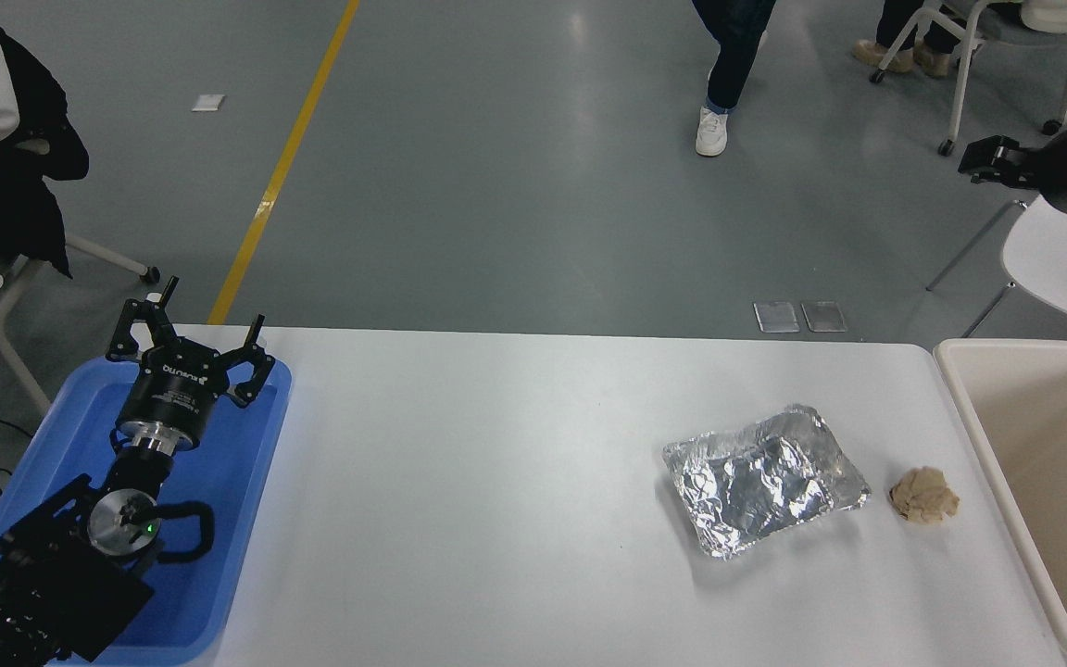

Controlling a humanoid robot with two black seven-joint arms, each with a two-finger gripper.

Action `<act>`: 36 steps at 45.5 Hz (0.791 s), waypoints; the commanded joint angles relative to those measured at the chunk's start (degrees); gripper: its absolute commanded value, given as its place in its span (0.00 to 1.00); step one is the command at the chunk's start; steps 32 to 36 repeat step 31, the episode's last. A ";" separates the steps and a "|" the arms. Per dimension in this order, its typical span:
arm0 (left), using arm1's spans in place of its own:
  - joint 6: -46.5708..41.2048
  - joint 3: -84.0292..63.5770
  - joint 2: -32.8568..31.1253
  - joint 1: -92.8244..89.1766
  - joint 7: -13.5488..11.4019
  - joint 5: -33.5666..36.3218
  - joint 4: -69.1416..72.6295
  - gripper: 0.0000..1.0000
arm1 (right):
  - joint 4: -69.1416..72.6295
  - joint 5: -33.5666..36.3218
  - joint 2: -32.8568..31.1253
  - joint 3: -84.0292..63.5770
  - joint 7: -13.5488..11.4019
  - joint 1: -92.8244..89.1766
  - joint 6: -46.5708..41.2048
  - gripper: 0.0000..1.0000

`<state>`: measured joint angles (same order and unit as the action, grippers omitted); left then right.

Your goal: Pick up paper cup place in dustbin

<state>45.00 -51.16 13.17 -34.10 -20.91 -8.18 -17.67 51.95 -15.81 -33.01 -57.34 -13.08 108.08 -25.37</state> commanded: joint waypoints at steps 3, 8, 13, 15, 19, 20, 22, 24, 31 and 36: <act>0.00 0.01 0.01 0.00 0.08 0.00 0.00 1.00 | 18.35 0.25 -1.53 -7.95 -0.10 18.47 -19.63 1.00; 0.00 0.01 0.01 0.00 0.08 0.00 0.00 1.00 | 21.26 0.25 -1.53 -8.75 -0.19 21.20 -19.63 1.00; 0.00 0.01 0.01 0.00 0.08 0.00 0.00 1.00 | 23.63 0.25 -1.88 -9.01 -0.28 22.96 -19.63 1.00; 0.00 0.01 0.01 0.00 0.08 0.00 0.00 1.00 | 24.77 0.25 -2.14 -9.01 -0.28 23.75 -19.63 1.00; 0.00 0.01 0.01 0.00 0.00 0.00 -0.09 1.00 | 26.62 0.25 -2.32 -9.01 -0.36 25.25 -19.63 1.00; 0.00 0.01 0.01 0.00 -0.01 0.00 0.00 1.00 | 26.97 0.17 -2.23 -8.93 -0.36 25.51 -19.63 1.00; 0.00 0.01 0.01 0.00 -0.01 0.00 0.00 1.00 | 27.59 0.17 -2.23 -8.93 -0.36 25.78 -19.63 1.00; 0.00 0.01 0.01 0.00 0.00 0.00 0.00 1.00 | 27.85 0.08 -2.32 -8.84 -0.36 25.95 -19.63 1.00; 0.00 0.01 0.01 0.00 -0.01 0.00 0.00 1.00 | 28.03 0.16 -2.32 -8.57 -0.36 25.95 -19.63 1.00; 0.00 0.01 0.01 0.00 -0.01 0.00 0.00 1.00 | 28.03 0.16 -2.32 -8.57 -0.36 25.95 -19.63 1.00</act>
